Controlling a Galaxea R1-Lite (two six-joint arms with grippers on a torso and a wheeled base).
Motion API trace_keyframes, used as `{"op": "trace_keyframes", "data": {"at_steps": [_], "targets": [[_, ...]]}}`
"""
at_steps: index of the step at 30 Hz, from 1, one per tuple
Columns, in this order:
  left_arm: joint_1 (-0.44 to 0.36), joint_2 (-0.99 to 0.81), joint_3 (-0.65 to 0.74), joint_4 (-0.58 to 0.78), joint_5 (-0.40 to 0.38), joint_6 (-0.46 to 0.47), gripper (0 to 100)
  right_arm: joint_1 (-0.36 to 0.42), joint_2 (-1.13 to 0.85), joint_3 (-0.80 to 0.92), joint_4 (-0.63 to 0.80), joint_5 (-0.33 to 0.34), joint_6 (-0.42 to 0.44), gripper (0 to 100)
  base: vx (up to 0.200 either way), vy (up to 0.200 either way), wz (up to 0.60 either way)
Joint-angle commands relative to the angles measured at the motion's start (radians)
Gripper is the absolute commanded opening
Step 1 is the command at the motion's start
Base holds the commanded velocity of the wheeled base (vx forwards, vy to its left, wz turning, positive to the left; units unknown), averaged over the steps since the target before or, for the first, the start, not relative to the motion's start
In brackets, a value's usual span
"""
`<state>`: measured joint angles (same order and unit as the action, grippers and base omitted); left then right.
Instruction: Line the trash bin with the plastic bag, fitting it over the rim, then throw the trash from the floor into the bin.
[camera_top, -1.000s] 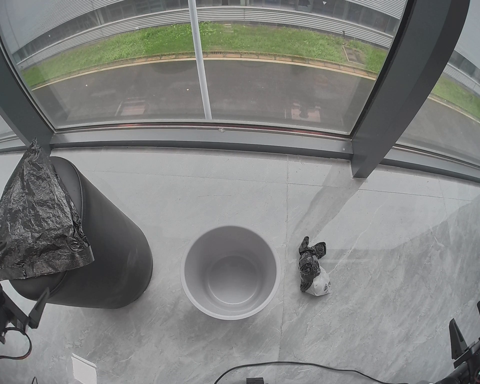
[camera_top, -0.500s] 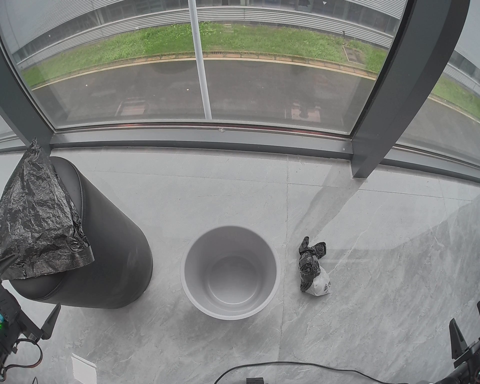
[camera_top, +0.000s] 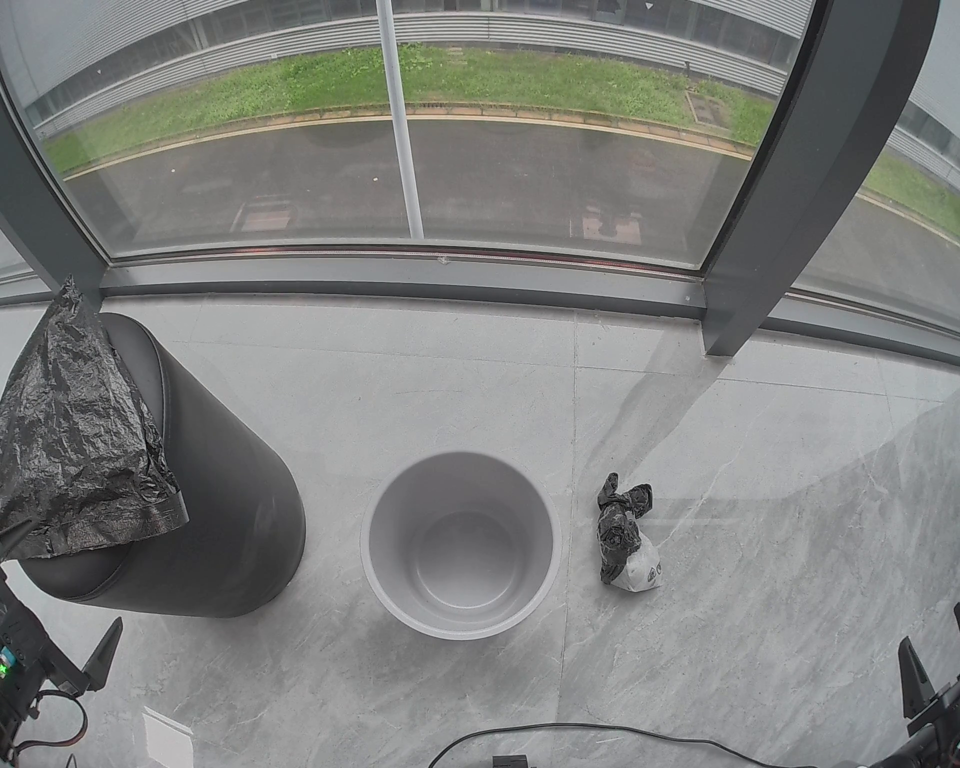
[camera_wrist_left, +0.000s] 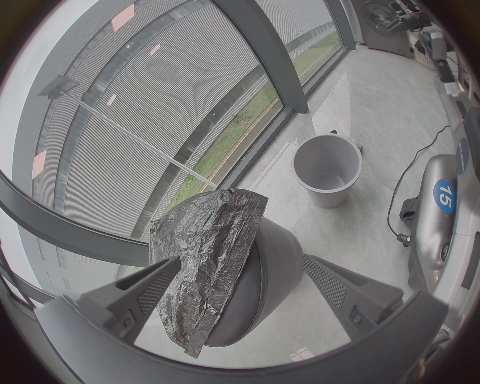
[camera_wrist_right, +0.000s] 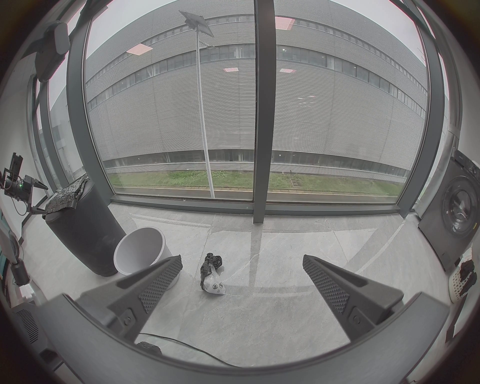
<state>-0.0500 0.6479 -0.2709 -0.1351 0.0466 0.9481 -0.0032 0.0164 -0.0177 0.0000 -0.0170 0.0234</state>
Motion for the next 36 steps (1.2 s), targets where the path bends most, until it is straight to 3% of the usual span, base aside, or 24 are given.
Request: {"op": "trace_keyframes", "data": {"at_steps": [1, 12, 16, 22, 29, 36], "targets": [[-0.001, -0.019, -0.002, -0.001, 0.002, 0.014, 100, 0.0, -0.013, 0.016, 0.0, 0.002, -0.002, 100, 0.0, 0.0, 0.0], [-0.001, 0.015, -0.007, -0.001, 0.002, 0.11, 100, 0.0, -0.013, 0.015, 0.003, 0.002, -0.007, 100, 0.0, 0.0, 0.0], [-0.036, 0.095, -0.036, -0.023, 0.002, 0.11, 100, 0.0, -0.013, 0.015, 0.003, 0.002, -0.008, 100, 0.0, 0.0, 0.0], [-0.117, 0.276, -0.068, -0.164, 0.006, 0.063, 100, 0.0, -0.013, 0.015, 0.003, 0.002, -0.007, 100, 0.0, 0.0, 0.0], [-0.129, 0.429, -0.037, -0.38, 0.056, 0.043, 100, 0.0, -0.013, 0.015, 0.003, 0.002, -0.008, 100, 0.0, 0.0, 0.0], [-0.131, 0.483, -0.028, -0.403, 0.111, 0.047, 100, 0.0, -0.013, 0.015, 0.003, 0.002, -0.007, 100, 0.0, 0.0, 0.0]]}}
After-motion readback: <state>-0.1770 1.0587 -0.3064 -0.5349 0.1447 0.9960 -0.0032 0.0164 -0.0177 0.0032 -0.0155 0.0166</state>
